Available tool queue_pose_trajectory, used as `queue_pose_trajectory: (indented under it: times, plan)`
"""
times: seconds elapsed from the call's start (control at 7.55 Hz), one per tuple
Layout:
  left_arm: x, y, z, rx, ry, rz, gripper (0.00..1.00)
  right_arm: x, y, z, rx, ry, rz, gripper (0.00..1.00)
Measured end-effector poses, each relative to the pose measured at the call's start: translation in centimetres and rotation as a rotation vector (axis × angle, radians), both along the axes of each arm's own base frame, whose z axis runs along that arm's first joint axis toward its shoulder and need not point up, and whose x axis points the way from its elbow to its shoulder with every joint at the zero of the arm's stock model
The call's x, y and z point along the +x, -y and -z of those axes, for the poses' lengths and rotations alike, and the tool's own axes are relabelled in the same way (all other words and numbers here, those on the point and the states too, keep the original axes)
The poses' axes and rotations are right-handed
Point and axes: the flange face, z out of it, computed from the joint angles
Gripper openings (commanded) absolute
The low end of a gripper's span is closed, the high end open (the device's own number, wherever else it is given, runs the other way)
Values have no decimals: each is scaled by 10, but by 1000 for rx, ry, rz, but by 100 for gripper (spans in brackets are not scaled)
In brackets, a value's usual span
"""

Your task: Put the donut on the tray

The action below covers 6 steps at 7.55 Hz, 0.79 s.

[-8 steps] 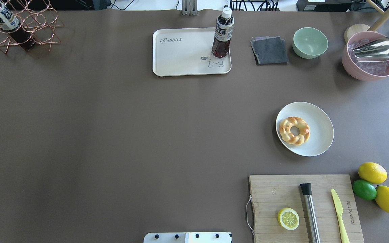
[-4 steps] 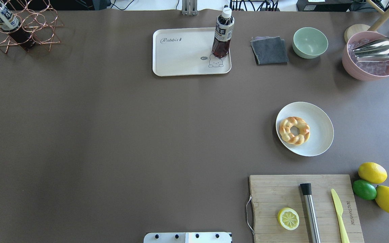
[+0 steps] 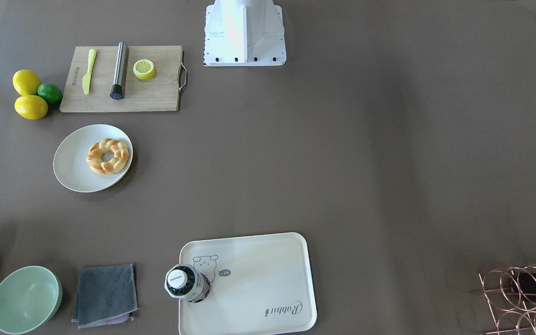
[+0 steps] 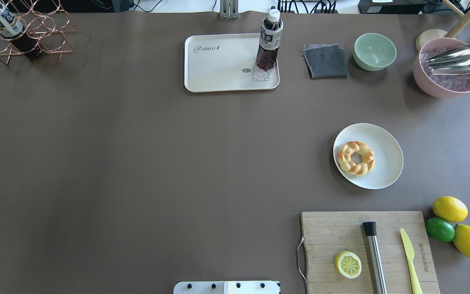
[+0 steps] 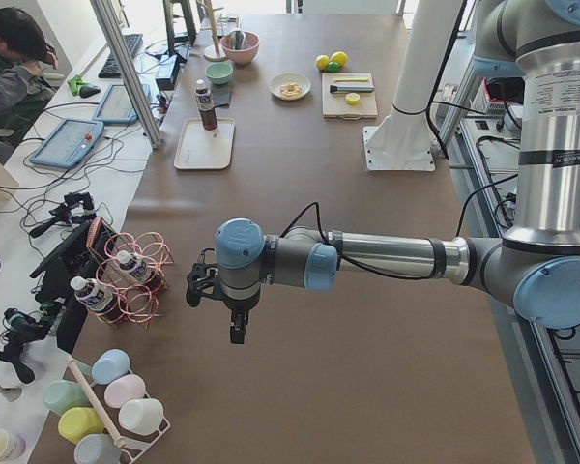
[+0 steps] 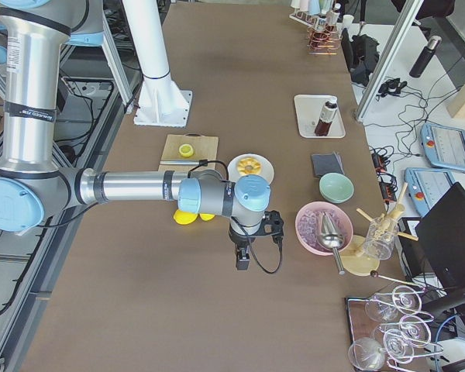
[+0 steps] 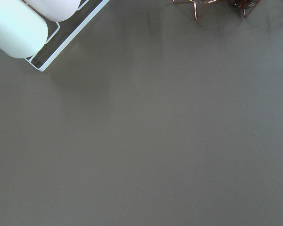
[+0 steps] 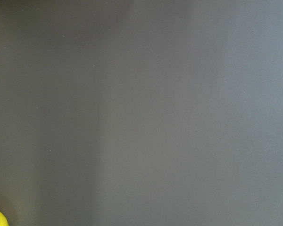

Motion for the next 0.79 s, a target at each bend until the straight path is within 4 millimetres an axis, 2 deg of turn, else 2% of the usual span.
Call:
queue_pose_trajectory:
  times: [0.13,0.4,0.79]
  plan:
    - [0,1,-1,1,-2,1,99,-3,5,8,54,3,5,100]
    - [3,4,7,-22,-54,30,99,-22,19,22,151,11,41,100]
    - [7,3,12,-40,-131,45,99,-36,25,28,165,15,54,100]
